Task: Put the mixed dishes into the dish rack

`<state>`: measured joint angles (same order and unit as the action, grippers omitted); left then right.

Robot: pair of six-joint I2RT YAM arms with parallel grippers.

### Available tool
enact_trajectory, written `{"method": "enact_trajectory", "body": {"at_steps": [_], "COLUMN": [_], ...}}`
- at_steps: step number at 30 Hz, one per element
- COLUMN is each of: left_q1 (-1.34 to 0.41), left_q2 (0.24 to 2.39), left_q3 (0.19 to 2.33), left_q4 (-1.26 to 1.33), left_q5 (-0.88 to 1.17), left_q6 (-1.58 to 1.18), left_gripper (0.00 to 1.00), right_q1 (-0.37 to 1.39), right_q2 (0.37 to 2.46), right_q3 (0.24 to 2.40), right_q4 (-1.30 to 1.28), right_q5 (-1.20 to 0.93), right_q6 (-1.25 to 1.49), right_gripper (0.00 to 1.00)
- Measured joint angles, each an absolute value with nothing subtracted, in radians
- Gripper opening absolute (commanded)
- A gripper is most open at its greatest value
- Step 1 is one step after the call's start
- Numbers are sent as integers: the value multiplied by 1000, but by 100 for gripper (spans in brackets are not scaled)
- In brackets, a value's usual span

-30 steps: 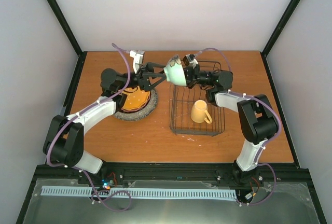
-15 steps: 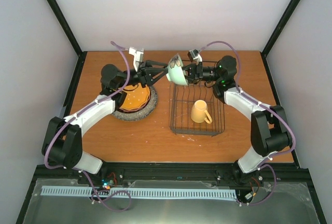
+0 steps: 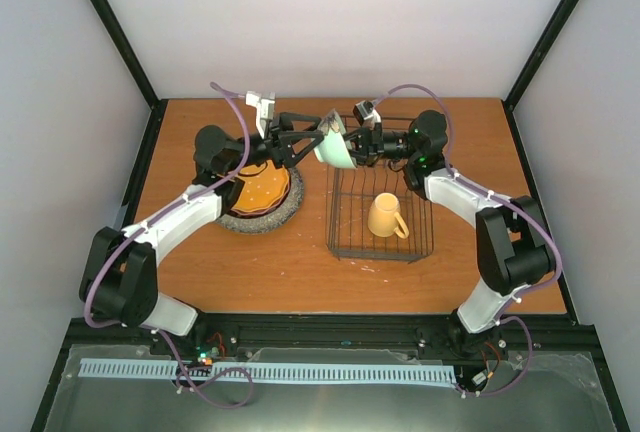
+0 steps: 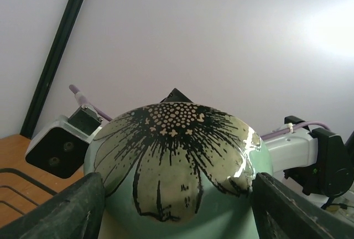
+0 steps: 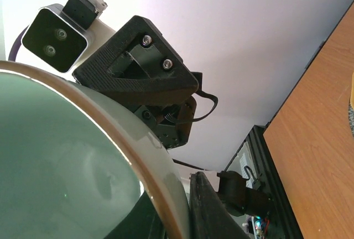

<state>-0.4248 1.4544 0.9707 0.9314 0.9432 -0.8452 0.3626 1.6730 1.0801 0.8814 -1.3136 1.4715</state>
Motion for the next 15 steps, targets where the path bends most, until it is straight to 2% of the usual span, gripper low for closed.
{"method": "enact_trajectory", "body": {"at_steps": [9, 15], "left_q1": [-431, -435], "left_q2": [1356, 1353], "left_q3": [929, 923], "left_q4": [742, 713], "left_q5": [908, 908], "left_q6": [-670, -630], "left_gripper": [67, 66], "right_q1": [366, 364], "right_q2": [1700, 1707], "right_q3": [1085, 1088], "right_q4": [991, 1037], "right_q5": [-1313, -1299], "right_q6": [1574, 1639], "right_gripper": [3, 3]}}
